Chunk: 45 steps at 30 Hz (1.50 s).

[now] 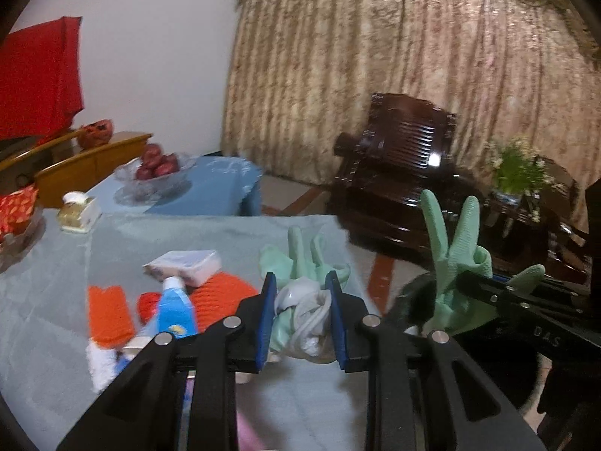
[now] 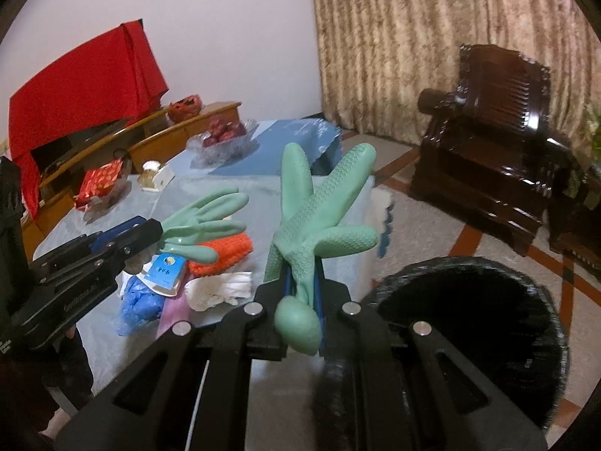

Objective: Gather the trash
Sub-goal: 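Carry the green gloves over the bin with the right tool and release, then move the right tool back to the white tissue on the table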

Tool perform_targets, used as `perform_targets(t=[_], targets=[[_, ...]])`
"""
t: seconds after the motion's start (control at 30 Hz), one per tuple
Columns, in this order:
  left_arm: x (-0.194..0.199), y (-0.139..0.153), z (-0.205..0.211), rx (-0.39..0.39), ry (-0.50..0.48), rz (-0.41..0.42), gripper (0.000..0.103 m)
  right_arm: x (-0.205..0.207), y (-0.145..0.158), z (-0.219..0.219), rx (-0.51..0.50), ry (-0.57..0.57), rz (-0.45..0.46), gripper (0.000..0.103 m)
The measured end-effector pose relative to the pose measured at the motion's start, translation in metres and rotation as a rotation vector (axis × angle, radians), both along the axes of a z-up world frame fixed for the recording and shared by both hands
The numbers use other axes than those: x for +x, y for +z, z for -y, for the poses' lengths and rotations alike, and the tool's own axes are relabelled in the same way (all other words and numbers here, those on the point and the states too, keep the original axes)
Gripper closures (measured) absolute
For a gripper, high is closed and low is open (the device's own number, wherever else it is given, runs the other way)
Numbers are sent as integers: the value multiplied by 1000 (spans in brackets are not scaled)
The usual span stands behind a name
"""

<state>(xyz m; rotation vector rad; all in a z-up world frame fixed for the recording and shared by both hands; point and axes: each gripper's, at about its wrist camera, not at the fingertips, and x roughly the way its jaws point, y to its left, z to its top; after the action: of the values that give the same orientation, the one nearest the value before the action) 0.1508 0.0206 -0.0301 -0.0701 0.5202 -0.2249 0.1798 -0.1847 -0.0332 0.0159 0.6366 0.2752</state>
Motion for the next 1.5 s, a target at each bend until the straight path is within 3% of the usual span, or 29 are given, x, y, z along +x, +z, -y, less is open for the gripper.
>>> perform_targets(t=[0.2,0.4,0.57,0.6,0.7,0.8,0.87,0.93,1.0,1.03,1.13,1.2,1.3,1.5], targets=[[-1,0,52,-19,-115,2,77,-19,1,44,-26,-104,0,94],[-1,-20,108,-19,-233,-38,77,-37,-26,95,-47,-235,-63,94],[-4,-41,143,-7,-310,-75,77,-46,-50,113,-61,-292,-116,93],[-4,-45,149,-7,-321,-84,85,-46,-53,114,-59,-297,-124,93],[-3,-54,162,-6,-359,-102,90,-48,-63,119,-57,-310,-145,91],[-6,-57,169,5,-385,-103,90,-49,-69,124,-55,-316,-165,84],[-7,-58,169,7,-388,-107,89,-50,-72,123,-62,-325,-168,71],[-7,-55,166,4,-381,-104,76,-52,-70,121,-63,-335,-153,52],[-6,-53,161,1,-364,-95,57,-52,-67,119,-64,-339,-140,40],[-6,-52,157,-3,-355,-91,55,-52,-65,118,-68,-343,-131,30],[-6,-47,143,-4,-316,-75,40,-53,-58,112,-66,-336,-96,16],[-9,-44,129,0,-278,-56,29,-54,-54,107,-56,-327,-70,10],[-13,-39,105,18,-213,-31,20,-54,-49,97,-32,-307,-41,7],[-21,-31,36,37,-68,-4,15,-45,-35,58,-7,-226,15,6]])
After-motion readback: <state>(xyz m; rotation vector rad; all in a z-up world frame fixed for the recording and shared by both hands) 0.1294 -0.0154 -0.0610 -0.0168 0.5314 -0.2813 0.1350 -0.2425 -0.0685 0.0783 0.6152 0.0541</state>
